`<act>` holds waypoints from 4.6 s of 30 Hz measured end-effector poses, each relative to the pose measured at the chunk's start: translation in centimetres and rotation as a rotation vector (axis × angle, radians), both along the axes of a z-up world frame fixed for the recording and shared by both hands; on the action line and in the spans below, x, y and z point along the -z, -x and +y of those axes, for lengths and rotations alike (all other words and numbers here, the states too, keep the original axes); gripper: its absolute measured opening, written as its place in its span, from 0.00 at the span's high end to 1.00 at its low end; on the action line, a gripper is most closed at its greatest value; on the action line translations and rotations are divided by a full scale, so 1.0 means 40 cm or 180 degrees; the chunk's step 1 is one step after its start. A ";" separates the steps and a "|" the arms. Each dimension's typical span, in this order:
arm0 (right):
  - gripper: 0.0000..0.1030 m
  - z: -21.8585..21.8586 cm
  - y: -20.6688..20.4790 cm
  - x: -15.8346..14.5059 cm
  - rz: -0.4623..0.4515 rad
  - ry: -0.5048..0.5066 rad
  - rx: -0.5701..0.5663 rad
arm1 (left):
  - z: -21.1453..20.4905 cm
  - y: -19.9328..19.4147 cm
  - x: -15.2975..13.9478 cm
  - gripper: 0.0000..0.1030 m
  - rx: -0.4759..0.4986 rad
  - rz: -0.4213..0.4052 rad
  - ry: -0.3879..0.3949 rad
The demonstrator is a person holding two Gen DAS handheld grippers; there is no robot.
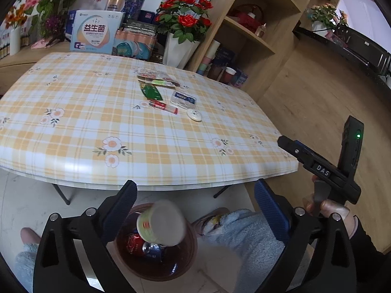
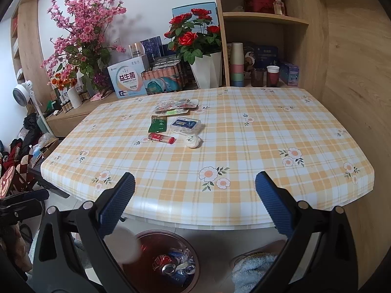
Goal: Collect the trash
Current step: 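Open the left tool over the bin and drop the yogurt cup, then reach the right tool to the blue-labelled plastic box and grasp it, then grasp the red lighter with the left tool while the right tool holds the box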
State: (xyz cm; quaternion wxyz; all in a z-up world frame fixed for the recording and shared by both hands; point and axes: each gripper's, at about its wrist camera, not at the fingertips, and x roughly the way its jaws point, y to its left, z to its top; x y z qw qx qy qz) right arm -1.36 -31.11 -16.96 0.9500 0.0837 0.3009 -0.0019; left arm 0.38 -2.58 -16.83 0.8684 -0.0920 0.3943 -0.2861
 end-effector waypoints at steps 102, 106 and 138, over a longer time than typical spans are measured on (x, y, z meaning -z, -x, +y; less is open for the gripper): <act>0.37 -0.149 -0.781 0.223 0.1020 -0.0017 -0.0873 | -0.363 -0.780 0.277 0.35 -0.0618 0.0541 -0.1421; 0.37 -0.152 -0.770 0.214 0.0986 -0.0074 -0.0869 | -0.363 -0.752 0.279 0.34 -0.0511 0.0554 -0.1493; 0.37 -0.208 -0.670 0.150 0.0736 -0.0413 -0.0745 | -0.371 -0.731 0.212 0.41 0.1718 -0.0558 -0.1949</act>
